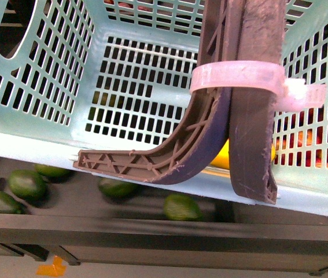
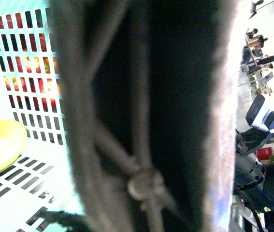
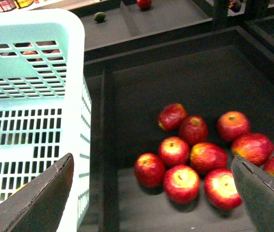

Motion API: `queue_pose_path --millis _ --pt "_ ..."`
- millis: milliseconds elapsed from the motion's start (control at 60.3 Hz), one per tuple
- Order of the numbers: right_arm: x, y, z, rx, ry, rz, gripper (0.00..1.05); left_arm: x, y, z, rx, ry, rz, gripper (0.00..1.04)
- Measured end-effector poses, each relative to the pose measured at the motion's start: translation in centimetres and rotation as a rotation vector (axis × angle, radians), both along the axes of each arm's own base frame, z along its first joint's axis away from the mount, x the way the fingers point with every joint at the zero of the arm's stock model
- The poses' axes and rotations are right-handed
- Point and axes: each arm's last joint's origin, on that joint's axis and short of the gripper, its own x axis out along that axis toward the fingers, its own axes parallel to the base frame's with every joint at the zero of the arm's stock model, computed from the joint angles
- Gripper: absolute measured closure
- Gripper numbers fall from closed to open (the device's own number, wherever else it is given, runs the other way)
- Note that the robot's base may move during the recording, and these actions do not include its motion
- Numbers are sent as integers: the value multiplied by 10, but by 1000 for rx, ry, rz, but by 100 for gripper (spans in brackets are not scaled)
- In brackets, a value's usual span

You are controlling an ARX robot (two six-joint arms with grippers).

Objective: Pick mango and avocado into basket

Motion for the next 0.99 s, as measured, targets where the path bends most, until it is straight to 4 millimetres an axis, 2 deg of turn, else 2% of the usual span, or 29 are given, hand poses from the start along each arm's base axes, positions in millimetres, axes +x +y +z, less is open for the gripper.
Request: queue_pose_path --millis 995 --pt "0 0 0 0 0 0 9 0 0 0 2 1 5 94"
